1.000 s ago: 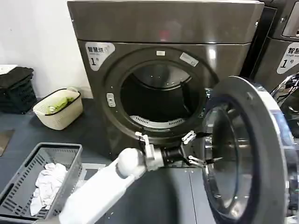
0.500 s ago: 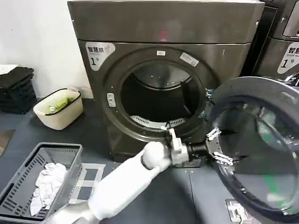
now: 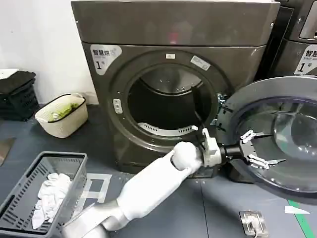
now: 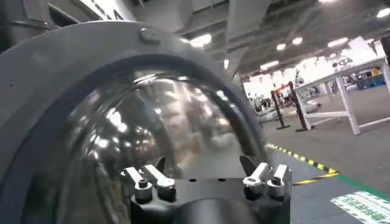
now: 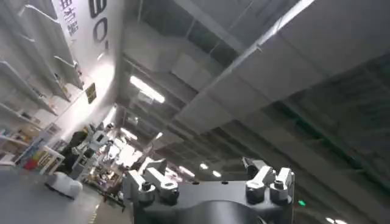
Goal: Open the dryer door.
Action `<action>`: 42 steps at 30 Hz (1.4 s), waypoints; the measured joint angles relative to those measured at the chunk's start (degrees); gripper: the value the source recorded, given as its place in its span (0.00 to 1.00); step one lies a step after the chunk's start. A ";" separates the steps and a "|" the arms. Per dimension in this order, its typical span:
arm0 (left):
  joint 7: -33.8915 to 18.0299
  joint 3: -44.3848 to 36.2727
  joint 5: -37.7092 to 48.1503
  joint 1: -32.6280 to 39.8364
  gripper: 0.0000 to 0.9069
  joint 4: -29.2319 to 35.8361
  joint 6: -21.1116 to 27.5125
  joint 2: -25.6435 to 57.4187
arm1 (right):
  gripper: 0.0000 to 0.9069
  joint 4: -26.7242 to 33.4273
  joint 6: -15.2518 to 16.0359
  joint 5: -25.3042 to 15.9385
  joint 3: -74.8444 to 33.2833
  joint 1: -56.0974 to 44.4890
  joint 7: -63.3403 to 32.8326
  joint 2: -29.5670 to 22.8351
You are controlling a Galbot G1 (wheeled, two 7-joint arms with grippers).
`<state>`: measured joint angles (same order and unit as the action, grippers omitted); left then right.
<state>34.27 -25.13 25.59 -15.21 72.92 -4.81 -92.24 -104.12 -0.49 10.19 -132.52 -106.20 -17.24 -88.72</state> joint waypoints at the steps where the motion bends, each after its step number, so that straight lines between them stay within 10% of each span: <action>1: 0.02 -0.16 -0.07 0.33 1.00 -0.57 0.00 -0.01 | 1.00 0.36 -0.23 0.01 -0.11 -0.15 -0.01 0.06; 22: -3.63 -1.29 -1.63 4.20 1.00 -8.07 0.36 0.04 | 1.00 3.96 -2.30 0.05 -0.07 -1.32 0.28 0.08; 42: -3.36 -5.39 2.64 -0.43 1.00 10.62 6.95 4.57 | 1.00 5.52 -2.10 0.21 1.42 -0.15 2.61 2.65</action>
<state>30.92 -30.52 28.24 -15.65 83.54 2.14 -87.67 -98.60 -2.59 10.40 -131.10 -106.35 -14.63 -86.07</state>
